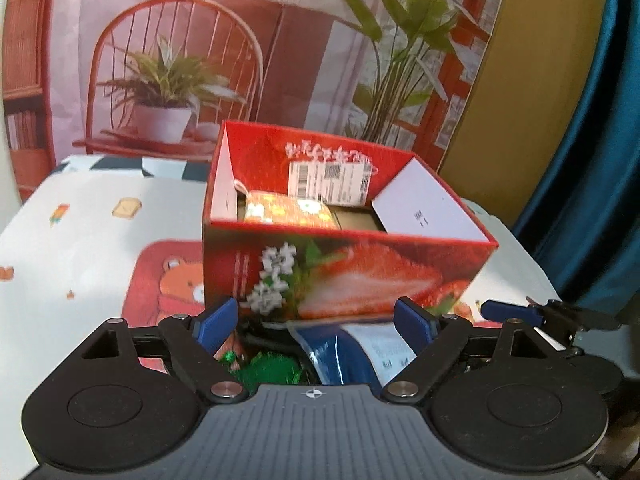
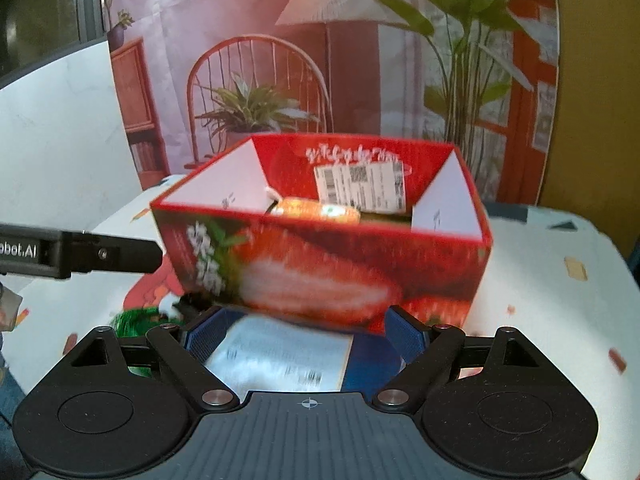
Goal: Organize soft objects
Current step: 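Grasp the blue packaged bag with the right tool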
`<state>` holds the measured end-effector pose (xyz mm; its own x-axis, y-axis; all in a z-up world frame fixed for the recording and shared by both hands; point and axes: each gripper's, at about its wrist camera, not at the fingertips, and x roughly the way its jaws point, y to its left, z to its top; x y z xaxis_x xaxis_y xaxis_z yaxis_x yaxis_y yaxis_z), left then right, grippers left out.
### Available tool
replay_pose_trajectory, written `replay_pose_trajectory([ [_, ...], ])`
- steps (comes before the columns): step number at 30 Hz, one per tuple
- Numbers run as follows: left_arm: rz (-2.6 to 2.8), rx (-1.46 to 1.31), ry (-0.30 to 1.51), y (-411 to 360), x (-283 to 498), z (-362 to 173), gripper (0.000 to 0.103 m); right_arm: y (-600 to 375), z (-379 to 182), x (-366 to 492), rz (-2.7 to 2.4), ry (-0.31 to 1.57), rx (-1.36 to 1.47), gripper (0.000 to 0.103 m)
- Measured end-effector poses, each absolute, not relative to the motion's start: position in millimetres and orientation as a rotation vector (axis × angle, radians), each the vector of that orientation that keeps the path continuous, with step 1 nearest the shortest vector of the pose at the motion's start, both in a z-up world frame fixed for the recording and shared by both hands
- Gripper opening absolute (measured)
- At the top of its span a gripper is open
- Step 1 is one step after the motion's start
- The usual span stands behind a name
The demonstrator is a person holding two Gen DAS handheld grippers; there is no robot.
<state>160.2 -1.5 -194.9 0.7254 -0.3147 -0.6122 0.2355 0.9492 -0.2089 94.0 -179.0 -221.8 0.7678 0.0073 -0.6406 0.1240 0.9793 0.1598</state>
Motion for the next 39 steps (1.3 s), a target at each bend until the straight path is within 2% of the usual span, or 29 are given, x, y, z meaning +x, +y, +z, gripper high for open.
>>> replay_pose_trajectory([
  [15,-0.364,-0.155,0.763,-9,146,-223,0.078,-175,-239,77,-0.051,0.717,0.260,0.077],
  [22,-0.403,-0.188,0.787,-13,143,-236,0.054,-177,-253,69,-0.084,0.759,0.246,0.077],
  [36,-0.454,-0.223,0.862,-23,145,-255,0.053,-182,-268,64,-0.058,0.748,0.315,0.076],
  [39,-0.456,-0.220,0.873,-22,146,-259,0.053,-186,-265,62,-0.056,0.749,0.337,0.072],
])
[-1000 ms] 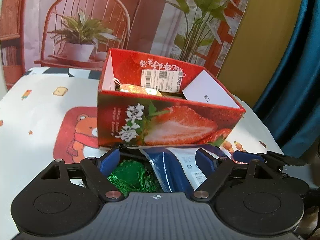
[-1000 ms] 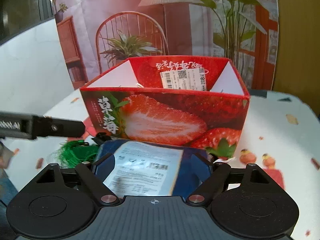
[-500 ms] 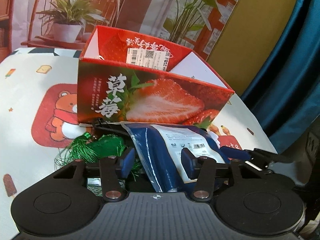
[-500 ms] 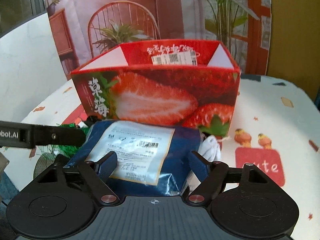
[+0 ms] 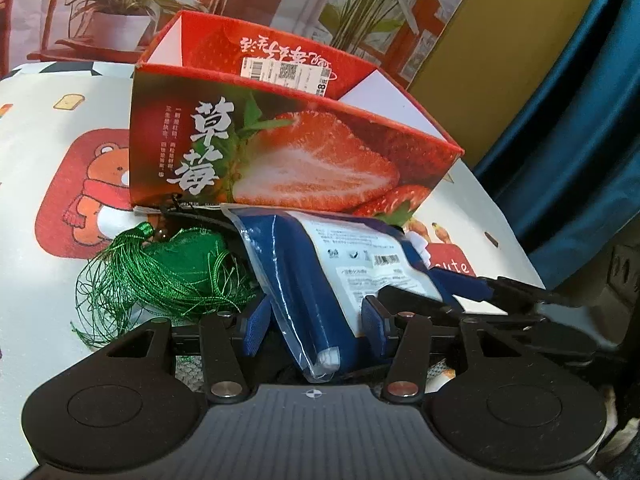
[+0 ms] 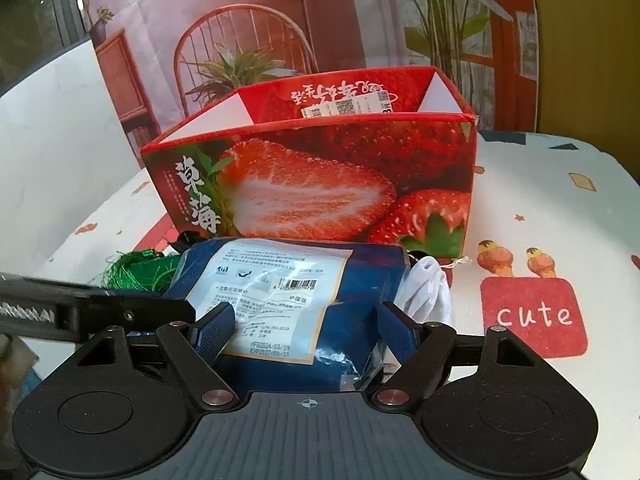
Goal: Organize soft objects
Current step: 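Grasp the blue packaged bag with the right tool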
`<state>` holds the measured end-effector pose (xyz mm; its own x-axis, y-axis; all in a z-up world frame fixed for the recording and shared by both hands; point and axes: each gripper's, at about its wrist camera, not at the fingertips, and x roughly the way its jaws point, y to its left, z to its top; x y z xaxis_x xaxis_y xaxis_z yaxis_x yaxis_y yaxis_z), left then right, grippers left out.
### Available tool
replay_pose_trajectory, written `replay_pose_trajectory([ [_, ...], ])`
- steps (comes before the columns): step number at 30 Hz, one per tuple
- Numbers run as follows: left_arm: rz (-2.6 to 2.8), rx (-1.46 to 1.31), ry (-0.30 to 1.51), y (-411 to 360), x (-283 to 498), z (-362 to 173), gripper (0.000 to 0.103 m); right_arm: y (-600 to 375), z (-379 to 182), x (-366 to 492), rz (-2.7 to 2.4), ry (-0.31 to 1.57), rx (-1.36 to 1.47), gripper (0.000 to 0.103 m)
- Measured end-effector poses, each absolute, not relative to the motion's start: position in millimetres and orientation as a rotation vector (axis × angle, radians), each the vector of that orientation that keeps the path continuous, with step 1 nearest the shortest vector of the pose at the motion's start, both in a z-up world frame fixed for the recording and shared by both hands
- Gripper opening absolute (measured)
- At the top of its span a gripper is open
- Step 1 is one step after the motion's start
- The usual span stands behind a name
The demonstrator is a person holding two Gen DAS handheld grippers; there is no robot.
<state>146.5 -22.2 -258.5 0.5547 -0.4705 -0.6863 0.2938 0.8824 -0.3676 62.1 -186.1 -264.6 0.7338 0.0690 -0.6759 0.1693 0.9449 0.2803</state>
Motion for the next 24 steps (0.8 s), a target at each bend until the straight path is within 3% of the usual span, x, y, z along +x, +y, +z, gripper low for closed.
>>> replay_pose_trajectory([
  [6,-0.459,-0.234,0.883,-21,148,-263,0.053,-198,-259,51,-0.056,0.745,0.411,0.061],
  [24,-0.484,-0.227,0.878,-22,146,-266,0.052,-196,-266,55,-0.072,0.777,0.383,0.064],
])
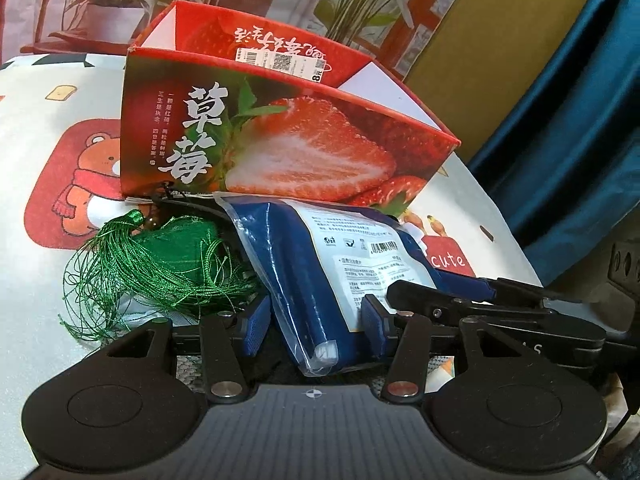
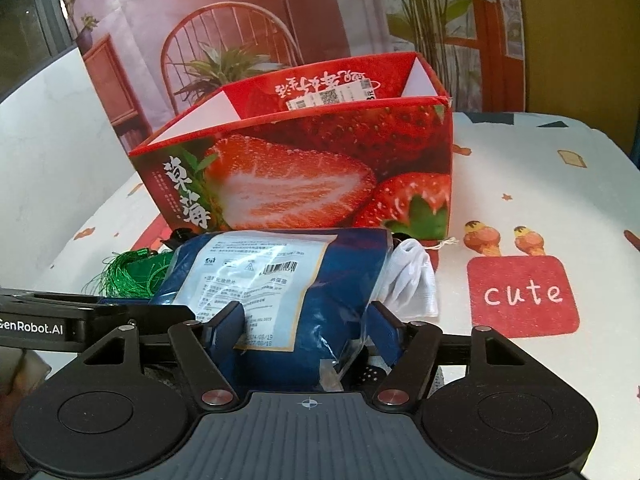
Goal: Organize soft objects
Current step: 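Grasp the blue packaged bag with the right tool, then carry the blue bag with the right tool and drop it into the red box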
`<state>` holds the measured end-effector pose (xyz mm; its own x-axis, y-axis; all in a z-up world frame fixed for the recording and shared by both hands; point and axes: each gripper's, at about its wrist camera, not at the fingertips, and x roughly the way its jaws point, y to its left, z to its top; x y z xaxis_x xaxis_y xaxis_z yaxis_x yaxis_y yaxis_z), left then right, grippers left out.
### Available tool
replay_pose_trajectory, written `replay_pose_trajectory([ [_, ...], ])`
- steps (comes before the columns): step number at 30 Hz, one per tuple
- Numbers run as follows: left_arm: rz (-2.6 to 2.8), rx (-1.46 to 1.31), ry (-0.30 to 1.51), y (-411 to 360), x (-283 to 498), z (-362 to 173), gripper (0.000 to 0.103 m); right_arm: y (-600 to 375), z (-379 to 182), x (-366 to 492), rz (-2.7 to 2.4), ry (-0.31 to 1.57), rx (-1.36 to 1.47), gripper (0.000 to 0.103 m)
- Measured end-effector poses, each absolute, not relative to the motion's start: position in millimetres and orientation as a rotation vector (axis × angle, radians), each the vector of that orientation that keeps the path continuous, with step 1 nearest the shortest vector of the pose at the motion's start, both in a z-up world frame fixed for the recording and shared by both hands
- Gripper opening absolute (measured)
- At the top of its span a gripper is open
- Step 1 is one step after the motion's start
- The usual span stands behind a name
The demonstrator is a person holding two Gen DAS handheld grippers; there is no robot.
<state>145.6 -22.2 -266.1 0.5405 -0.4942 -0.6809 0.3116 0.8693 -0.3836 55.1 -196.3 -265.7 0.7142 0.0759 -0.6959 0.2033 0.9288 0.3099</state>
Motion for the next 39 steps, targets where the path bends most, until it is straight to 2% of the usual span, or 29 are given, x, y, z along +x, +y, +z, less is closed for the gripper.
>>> replay_pose_trajectory([
  [3,-0.487,-0.224,0.874,-22,145,-266,0.051,-196,-265,56,-0.069,0.779,0.385,0.063],
  [14,-0.508,-0.222,0.826,-15,141,-256,0.049,-191,-247,51,-0.014,0.715,0.394,0.045],
  [28,-0.570,-0.151,0.589,-9,131,-191,0.059,-189,-186,49,0.034,0.527,0.299,0.044],
  [39,-0.538,-0.200,0.481,-7,162,-147,0.059,-203,-140,90,0.070,0.443,0.248,0.044],
])
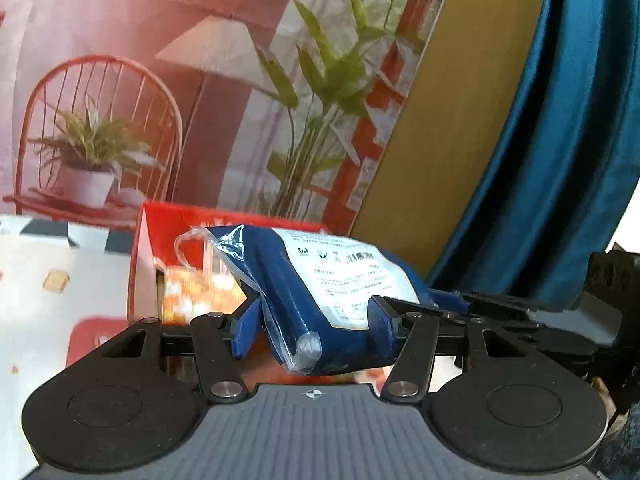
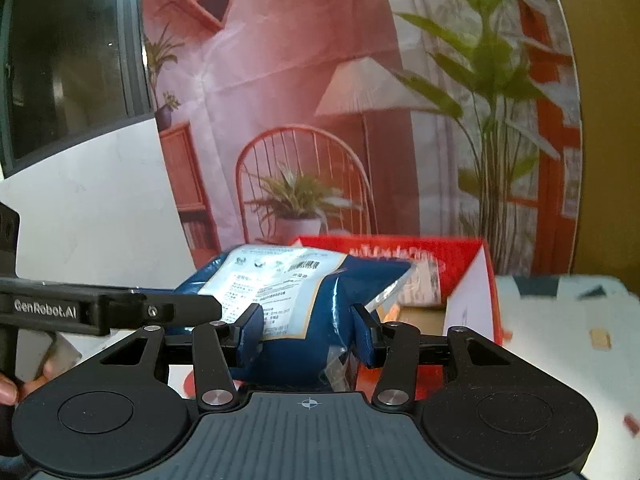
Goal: Organize soft objects
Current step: 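Carry the blue bag with the right tool and drop it into the red box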
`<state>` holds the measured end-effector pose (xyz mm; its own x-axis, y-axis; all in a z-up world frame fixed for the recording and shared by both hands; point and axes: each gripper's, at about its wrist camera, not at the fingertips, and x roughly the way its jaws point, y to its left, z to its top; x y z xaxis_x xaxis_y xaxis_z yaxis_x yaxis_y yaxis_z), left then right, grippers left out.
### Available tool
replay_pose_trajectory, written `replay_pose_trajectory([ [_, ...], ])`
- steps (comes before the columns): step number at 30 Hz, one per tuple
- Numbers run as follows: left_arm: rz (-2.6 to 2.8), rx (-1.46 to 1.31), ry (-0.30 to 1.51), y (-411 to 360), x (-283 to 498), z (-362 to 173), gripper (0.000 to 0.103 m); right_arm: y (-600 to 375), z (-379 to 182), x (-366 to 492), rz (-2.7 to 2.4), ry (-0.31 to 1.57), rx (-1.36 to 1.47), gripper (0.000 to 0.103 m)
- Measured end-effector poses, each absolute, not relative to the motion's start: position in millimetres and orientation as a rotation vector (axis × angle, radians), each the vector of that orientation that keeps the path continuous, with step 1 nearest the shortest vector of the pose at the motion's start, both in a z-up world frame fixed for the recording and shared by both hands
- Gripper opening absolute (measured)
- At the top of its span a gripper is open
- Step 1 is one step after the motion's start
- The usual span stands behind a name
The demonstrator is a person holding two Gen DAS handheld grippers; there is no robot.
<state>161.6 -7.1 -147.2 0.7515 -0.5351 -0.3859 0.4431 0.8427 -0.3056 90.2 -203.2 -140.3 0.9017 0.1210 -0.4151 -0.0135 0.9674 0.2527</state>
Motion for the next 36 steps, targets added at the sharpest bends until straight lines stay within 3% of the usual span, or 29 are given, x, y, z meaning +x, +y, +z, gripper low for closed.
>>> replay_pose_trajectory([
  [9,-0.504,-0.217,0.531,-21,244,-142,0.067,-227,-123,159,0.075,0.432,0.183,0.046],
  [17,-0.457,-0.287,0.755,-35,325,-192,0.067,-251,-172,234,0.048,0.586,0.166,0.046],
  [27,-0.459,-0.249,0.916,-46,354,-229,0.069,-274,-235,259,0.007,0.835,0.288,0.047],
  [30,-0.452,-0.232,0.919,-45,353,-230,0.072,-273,-240,258,0.004,0.855,0.286,0.047],
  [36,-0.419,-0.179,0.894,-45,347,-221,0.087,-271,-232,255,-0.010,0.848,0.235,0.052],
])
